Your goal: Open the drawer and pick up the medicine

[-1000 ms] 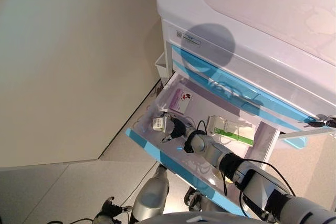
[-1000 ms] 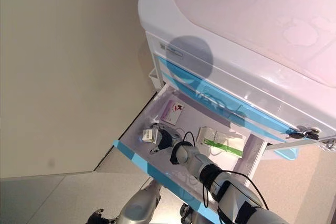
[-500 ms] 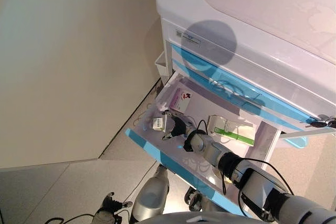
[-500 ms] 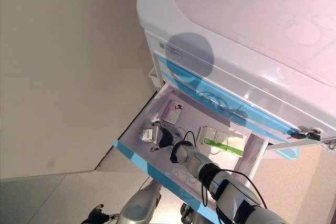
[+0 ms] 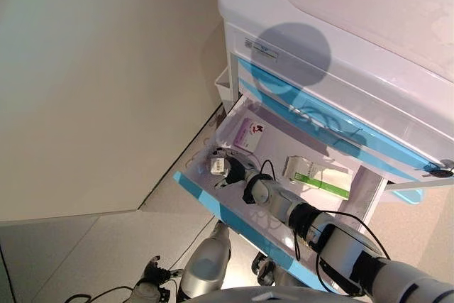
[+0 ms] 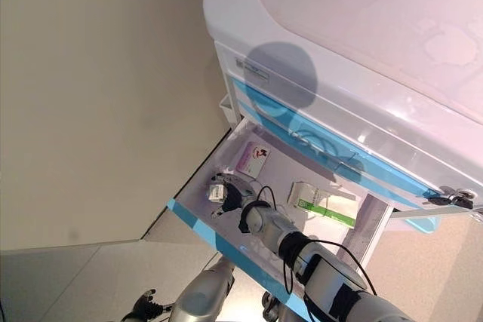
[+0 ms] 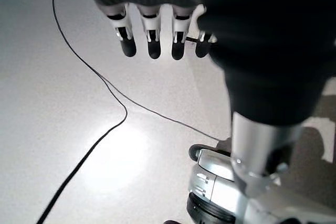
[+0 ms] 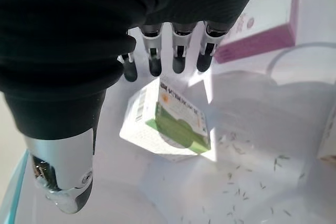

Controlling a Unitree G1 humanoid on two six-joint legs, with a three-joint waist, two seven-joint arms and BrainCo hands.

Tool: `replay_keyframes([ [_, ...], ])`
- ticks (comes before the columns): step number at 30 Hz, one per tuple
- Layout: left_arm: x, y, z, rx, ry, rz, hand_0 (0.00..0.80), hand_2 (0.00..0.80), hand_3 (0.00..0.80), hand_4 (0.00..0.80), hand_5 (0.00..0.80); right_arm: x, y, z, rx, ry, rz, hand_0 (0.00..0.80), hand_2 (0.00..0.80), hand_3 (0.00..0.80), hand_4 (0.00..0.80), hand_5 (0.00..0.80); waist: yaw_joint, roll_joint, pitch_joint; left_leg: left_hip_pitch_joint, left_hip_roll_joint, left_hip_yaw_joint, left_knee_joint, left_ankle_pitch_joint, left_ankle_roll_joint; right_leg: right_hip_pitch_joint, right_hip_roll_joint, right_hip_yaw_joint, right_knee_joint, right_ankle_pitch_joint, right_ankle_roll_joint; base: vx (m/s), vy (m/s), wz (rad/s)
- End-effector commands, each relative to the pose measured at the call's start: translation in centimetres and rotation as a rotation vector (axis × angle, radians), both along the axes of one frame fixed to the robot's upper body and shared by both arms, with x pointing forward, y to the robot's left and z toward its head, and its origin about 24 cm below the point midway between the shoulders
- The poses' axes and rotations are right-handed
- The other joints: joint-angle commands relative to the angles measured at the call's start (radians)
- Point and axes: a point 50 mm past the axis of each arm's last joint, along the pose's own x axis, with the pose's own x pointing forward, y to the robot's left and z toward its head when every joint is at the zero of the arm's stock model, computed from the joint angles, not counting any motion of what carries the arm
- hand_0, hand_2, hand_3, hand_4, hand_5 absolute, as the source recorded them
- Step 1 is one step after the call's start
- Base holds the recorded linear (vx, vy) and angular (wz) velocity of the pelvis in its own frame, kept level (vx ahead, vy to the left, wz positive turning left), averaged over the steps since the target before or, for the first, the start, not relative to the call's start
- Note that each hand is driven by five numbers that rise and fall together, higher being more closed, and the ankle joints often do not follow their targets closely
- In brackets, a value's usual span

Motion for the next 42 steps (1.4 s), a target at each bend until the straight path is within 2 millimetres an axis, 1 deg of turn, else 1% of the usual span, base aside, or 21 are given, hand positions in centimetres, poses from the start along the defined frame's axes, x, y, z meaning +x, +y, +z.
replay_keyframes([
  [1, -0.2, 0.2, -0.1, 0.015, 0.016, 0.031, 0.000, 0.000, 0.000, 0.000, 0.000, 0.5, 2.8, 2.3, 0.038, -0.089, 0.063, 0.000, 0.000, 0.000, 0.000, 0.000, 0.010, -0.018, 0.033, -0.005, -0.097, 0.040, 0.014, -0.015, 0.074, -0.025, -0.092, 0.041, -0.049, 0.169, 0.101, 0.000, 0.000, 0.00],
  [6, -0.1, 0.2, -0.1, 0.016, 0.018, 0.029, 0.000, 0.000, 0.000, 0.000, 0.000, 1.0, 2.2, 2.0, 0.005, -0.087, 0.031, 0.000, 0.000, 0.000, 0.000, 0.000, 0.025, -0.017, 0.041, -0.016, -0.105, 0.029, 0.017, -0.013, 0.076, -0.027, -0.103, 0.029, -0.046, 0.174, 0.106, 0.005, 0.022, 0.04],
  [7, 0.0, 0.3, -0.1, 0.018, 0.017, 0.028, 0.000, 0.000, 0.000, 0.000, 0.000, 1.1, 2.0, 1.7, -0.014, -0.080, 0.022, 0.389, 0.389, 0.389, 0.389, 0.389, 0.029, -0.016, 0.043, -0.018, -0.107, 0.025, 0.016, -0.011, 0.076, -0.027, -0.104, 0.026, -0.047, 0.175, 0.107, -0.001, 0.009, 0.05],
  [9, 0.2, 0.4, 0.0, 0.022, 0.014, 0.026, 0.000, 0.000, 0.000, 0.000, 0.000, 1.4, 1.7, 1.6, -0.035, -0.082, 0.009, 0.800, 0.800, 0.800, 0.800, 0.800, 0.033, -0.017, 0.046, -0.022, -0.108, 0.022, 0.013, -0.008, 0.075, -0.028, -0.106, 0.020, -0.050, 0.178, 0.107, -0.003, 0.011, 0.13],
  [13, 0.7, 0.7, 0.2, 0.030, 0.002, 0.021, 0.000, 0.000, 0.000, 0.000, 0.000, 1.7, 1.3, 1.3, -0.088, -0.090, -0.010, 0.800, 0.800, 0.800, 0.800, 0.800, 0.040, -0.023, 0.052, -0.027, -0.109, 0.019, 0.004, -0.003, 0.075, -0.033, -0.107, 0.021, -0.053, 0.183, 0.107, 0.002, 0.016, 0.19],
  [21, 0.9, 0.5, 0.2, 0.021, -0.003, 0.032, 0.000, 0.000, 0.000, 0.000, 0.000, 1.5, 2.2, 1.7, -0.056, -0.097, 0.015, 0.800, 0.800, 0.800, 0.800, 0.800, 0.030, -0.030, 0.056, -0.024, -0.103, 0.032, -0.011, 0.001, 0.081, -0.052, -0.103, 0.044, -0.054, 0.192, 0.106, -0.004, 0.009, 0.00],
  [30, 0.7, 0.3, 0.1, 0.015, 0.007, 0.027, 0.000, 0.000, 0.000, 0.000, 0.000, 1.3, 2.1, 1.8, -0.045, -0.110, 0.019, 0.800, 0.800, 0.800, 0.800, 0.800, 0.014, -0.029, 0.057, -0.018, -0.095, 0.039, -0.022, 0.006, 0.076, -0.053, -0.099, 0.046, -0.059, 0.193, 0.105, 0.000, 0.000, 0.00],
  [33, 0.4, 0.6, 0.1, 0.023, 0.022, 0.027, 0.000, 0.000, 0.000, 0.000, 0.000, 1.4, 2.2, 2.5, -0.014, -0.127, 0.026, 0.800, 0.800, 0.800, 0.800, 0.800, 0.005, -0.035, 0.053, -0.014, -0.090, 0.047, -0.019, 0.003, 0.074, -0.052, -0.092, 0.060, -0.062, 0.194, 0.102, -0.019, -0.009, -0.07],
  [35, 0.4, 1.0, 0.1, 0.034, 0.030, 0.028, 0.000, 0.000, 0.000, 0.000, 0.000, 1.7, 2.4, 3.6, 0.030, -0.152, 0.048, 0.800, 0.800, 0.800, 0.800, 0.800, -0.011, -0.046, 0.046, -0.010, -0.081, 0.066, -0.017, 0.000, 0.074, -0.054, -0.084, 0.082, -0.071, 0.201, 0.100, -0.041, 0.008, -0.13],
  [36, 0.4, 1.0, 0.1, 0.034, 0.030, 0.028, 0.000, 0.000, 0.000, 0.000, 0.000, 1.7, 2.4, 3.6, 0.030, -0.151, 0.048, 0.800, 0.800, 0.800, 0.800, 0.800, -0.010, -0.046, 0.045, -0.011, -0.081, 0.067, -0.017, 0.000, 0.075, -0.055, -0.084, 0.083, -0.071, 0.202, 0.100, -0.038, 0.007, -0.21],
  [38, 0.2, 1.4, 0.2, 0.046, 0.039, 0.030, 0.000, 0.000, 0.000, 0.000, 0.000, 1.7, 2.5, 5.0, 0.079, -0.182, 0.081, 0.800, 0.800, 0.800, 0.800, 0.800, -0.032, -0.063, 0.032, 0.004, -0.071, 0.092, -0.016, -0.010, 0.078, -0.051, -0.074, 0.110, -0.075, 0.204, 0.098, -0.020, -0.009, -0.36],
  [40, 0.1, 1.7, 0.2, 0.054, 0.046, 0.032, 0.000, 0.000, 0.000, 0.000, 0.000, 1.6, 2.5, 6.0, 0.118, -0.202, 0.110, 0.800, 0.800, 0.800, 0.800, 0.800, -0.047, -0.072, 0.023, 0.021, -0.063, 0.112, -0.017, -0.017, 0.078, -0.046, -0.067, 0.133, -0.076, 0.206, 0.096, -0.007, 0.001, -0.47],
  [41, 0.1, 1.7, 0.2, 0.054, 0.047, 0.032, 0.000, 0.000, 0.000, 0.000, 0.000, 1.6, 2.5, 6.0, 0.118, -0.201, 0.110, 0.800, 0.800, 0.800, 0.800, 0.800, -0.046, -0.072, 0.023, 0.023, -0.062, 0.113, -0.017, -0.018, 0.078, -0.045, -0.067, 0.134, -0.076, 0.206, 0.096, 0.010, -0.003, -0.44],
  [42, 0.1, 1.9, 0.2, 0.058, 0.049, 0.031, 0.000, 0.000, 0.000, 0.000, 0.000, 1.5, 2.3, 6.5, 0.142, -0.212, 0.120, 0.800, 0.800, 0.800, 0.800, 0.800, -0.057, -0.078, 0.018, 0.033, -0.057, 0.125, -0.017, -0.023, 0.079, -0.042, -0.062, 0.146, -0.076, 0.206, 0.096, 0.014, -0.018, -0.44],
])
